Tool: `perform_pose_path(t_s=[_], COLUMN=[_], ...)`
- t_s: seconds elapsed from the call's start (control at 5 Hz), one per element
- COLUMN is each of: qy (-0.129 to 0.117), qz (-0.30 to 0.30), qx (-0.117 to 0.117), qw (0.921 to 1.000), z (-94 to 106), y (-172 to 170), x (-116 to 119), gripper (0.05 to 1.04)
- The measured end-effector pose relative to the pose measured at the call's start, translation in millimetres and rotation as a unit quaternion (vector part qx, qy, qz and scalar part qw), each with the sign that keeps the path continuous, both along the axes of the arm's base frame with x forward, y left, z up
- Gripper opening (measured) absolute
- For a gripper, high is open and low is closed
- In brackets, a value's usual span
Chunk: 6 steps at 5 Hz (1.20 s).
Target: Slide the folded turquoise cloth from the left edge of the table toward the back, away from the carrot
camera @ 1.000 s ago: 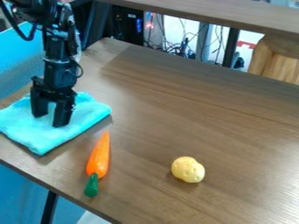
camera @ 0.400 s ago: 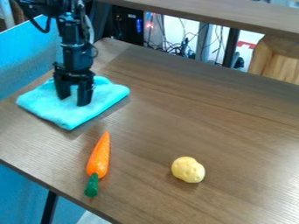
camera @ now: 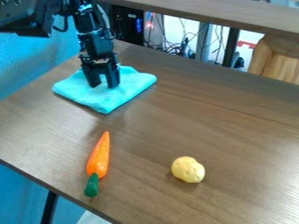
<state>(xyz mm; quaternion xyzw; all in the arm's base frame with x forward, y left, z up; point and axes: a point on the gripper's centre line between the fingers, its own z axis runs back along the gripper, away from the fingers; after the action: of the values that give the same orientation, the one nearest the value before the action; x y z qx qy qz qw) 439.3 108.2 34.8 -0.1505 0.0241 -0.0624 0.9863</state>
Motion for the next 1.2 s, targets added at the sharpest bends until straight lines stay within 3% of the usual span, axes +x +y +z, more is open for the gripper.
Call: perform_pose_path(t_s=[0.2,0.4,0.8,1.0,1.2], qy=[-0.017,-0.016,-0.061,-0.064,-0.050], qz=[0.000,-0.005,0.012,0.034,0.039], qx=[-0.010,0.015,0.111,0.158,0.179], qw=[0.9998,0.9997,0.9919,0.9848,0.9817], z=[7.3,7.7,67.4,84.4,97.0], y=[-12.5,-21.2,-18.1,-21.0,-27.5], x=[11.1,7.1,-11.5,-31.3,-61.3], gripper=[1.001,1.001,1.001,1.001,1.001])
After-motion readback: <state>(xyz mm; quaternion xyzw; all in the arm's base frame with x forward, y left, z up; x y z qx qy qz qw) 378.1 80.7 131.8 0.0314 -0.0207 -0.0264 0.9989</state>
